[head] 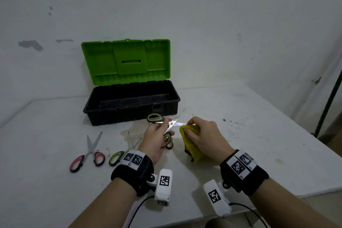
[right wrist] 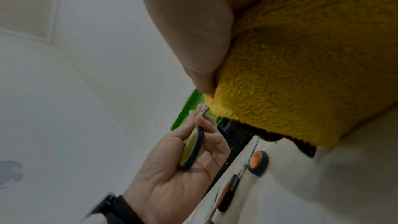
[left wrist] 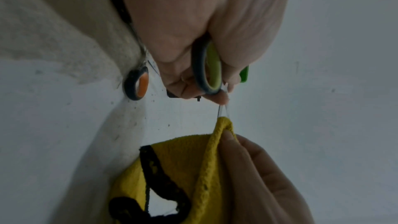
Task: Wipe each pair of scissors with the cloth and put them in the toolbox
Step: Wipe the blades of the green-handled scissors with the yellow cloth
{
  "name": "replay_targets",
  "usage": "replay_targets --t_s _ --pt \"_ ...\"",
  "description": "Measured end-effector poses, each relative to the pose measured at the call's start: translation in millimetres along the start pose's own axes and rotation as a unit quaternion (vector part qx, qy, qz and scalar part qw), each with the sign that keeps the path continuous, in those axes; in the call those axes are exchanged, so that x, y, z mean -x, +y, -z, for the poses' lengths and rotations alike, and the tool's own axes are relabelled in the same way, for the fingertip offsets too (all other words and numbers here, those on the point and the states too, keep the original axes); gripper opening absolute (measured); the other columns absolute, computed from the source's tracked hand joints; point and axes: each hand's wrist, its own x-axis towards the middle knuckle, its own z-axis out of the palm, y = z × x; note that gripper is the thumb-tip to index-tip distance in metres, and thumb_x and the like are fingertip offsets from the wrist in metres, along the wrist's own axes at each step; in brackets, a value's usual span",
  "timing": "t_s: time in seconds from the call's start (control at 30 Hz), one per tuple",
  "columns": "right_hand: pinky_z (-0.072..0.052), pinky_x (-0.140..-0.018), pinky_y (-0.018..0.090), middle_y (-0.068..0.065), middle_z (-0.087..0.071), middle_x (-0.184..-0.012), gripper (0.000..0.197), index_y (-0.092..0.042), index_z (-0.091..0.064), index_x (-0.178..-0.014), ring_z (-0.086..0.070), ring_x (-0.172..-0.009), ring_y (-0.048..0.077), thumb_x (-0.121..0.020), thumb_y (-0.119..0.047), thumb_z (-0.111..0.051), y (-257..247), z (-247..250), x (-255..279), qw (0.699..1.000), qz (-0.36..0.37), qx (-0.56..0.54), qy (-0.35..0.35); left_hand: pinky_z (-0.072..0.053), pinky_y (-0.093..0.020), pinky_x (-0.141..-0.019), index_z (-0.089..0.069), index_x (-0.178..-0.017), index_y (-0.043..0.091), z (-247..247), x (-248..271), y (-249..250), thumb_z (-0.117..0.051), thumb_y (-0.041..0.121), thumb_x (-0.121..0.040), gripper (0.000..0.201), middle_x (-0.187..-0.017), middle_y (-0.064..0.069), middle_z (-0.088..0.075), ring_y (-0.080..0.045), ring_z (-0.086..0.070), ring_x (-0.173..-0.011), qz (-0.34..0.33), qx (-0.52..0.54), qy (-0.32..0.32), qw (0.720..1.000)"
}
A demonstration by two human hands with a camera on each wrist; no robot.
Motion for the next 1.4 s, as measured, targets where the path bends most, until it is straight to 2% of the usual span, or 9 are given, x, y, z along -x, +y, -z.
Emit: replay_targets --t_s 0.2,0.33,0.43,0.53,0.67,0.8,1.2,1.3,1.4 --pt "-0.051 -0.058 0.02 -0.004 -0.065 -0.08 0.015 -0.026 -0.06 -0.101 -0.059 -0.068 0.01 -0.089 -0.035 -0.057 -15 15 10 0.999 0.002 -0.038 0.011 -0.046 -0.032 -0.06 -0.061 -0.097 0.01 -3 -1 3 -0.054 0.041 -0.101 0.032 -0.074 -0.002 -0.064 -0.017 -0.066 -0.058 -0.029 -0.004 0.044 0.999" --pt "-0.039 -0.047 0.017 -0.004 -0.059 -0.068 0.017 -0.025 -0.051 -0.109 -0.051 -0.054 0.008 -0.093 -0.023 -0.052 -26 22 13 0.997 0.041 -0.054 0.036 -0.042 -0.035 -0.056 -0.058 -0.089 0.007 -5 0 -1 -0.049 0.042 -0.102 0.038 -0.069 -0.005 -0.059 -0.025 -0.066 -0.059 -0.06 -0.059 0.034 0.996" --pt "-0.04 -0.068 0.01 -0.006 -0.063 -0.094 0.021 -0.024 -0.057 -0.116 -0.053 -0.076 0.005 -0.095 -0.024 -0.055 -28 17 8 0.995 0.087 -0.023 0.051 -0.048 -0.034 -0.053 -0.06 -0.09 0.002 -10 0 -3 -0.048 0.039 -0.103 0.041 -0.075 -0.01 -0.064 -0.028 -0.066 -0.06 -0.078 -0.083 0.039 0.993" --pt "-0.049 -0.084 0.026 -0.001 -0.06 -0.104 0.025 -0.026 -0.064 -0.119 -0.055 -0.093 0.015 -0.095 -0.024 -0.058 -27 6 7 0.995 0.094 -0.008 0.039 -0.047 -0.028 -0.045 -0.06 -0.099 -0.007 -11 0 -5 -0.05 0.037 -0.103 0.045 -0.082 -0.019 -0.066 -0.027 -0.064 -0.056 -0.085 -0.095 0.04 0.991" --pt "-0.054 -0.075 0.036 0.001 -0.058 -0.098 0.023 -0.03 -0.068 -0.115 -0.057 -0.086 0.02 -0.096 -0.025 -0.057 -25 -1 10 0.992 0.114 0.025 0.038 -0.051 -0.031 -0.05 -0.062 -0.098 -0.005 -9 0 -11 -0.054 0.04 -0.101 0.046 -0.088 -0.02 -0.07 -0.022 -0.067 -0.059 -0.098 -0.096 0.051 0.989" --pt "-0.053 -0.066 0.04 0.001 -0.053 -0.094 0.02 -0.031 -0.065 -0.111 -0.058 -0.077 0.024 -0.098 -0.029 -0.05 -22 -9 10 0.99 0.123 0.056 0.041 -0.05 -0.032 -0.051 -0.06 -0.094 -0.001 -10 0 -15 -0.057 0.039 -0.099 0.041 -0.08 -0.014 -0.068 -0.024 -0.065 -0.059 -0.102 -0.072 0.061 0.99" --pt "-0.044 -0.073 0.03 0.004 -0.06 -0.094 0.022 -0.022 -0.07 -0.112 -0.058 -0.086 0.023 -0.099 -0.025 -0.052 3 21 -13 0.994 0.019 0.034 0.098 -0.051 -0.033 -0.053 -0.059 -0.097 0.003 -7 2 -13 -0.057 0.036 -0.099 0.034 -0.083 -0.009 -0.061 -0.019 -0.064 -0.057 -0.092 -0.067 0.066 0.991" --pt "-0.041 -0.075 0.027 0.002 -0.061 -0.1 0.022 -0.02 -0.066 -0.115 -0.056 -0.088 0.019 -0.099 -0.025 -0.051 -8 21 -4 0.993 0.036 0.033 0.108 -0.053 -0.034 -0.055 -0.058 -0.094 0.004 -10 1 -10 -0.055 0.037 -0.1 0.033 -0.082 -0.006 -0.06 -0.017 -0.065 -0.057 -0.101 -0.071 0.069 0.99" --pt "-0.048 -0.074 0.034 0.004 -0.059 -0.098 0.02 -0.018 -0.063 -0.114 -0.056 -0.083 0.022 -0.1 -0.024 -0.05 -21 13 12 0.99 0.081 0.042 0.104 -0.052 -0.033 -0.052 -0.057 -0.092 0.004 -12 2 -11 -0.054 0.037 -0.101 0.034 -0.081 -0.008 -0.06 -0.016 -0.064 -0.055 -0.114 -0.072 0.071 0.988"
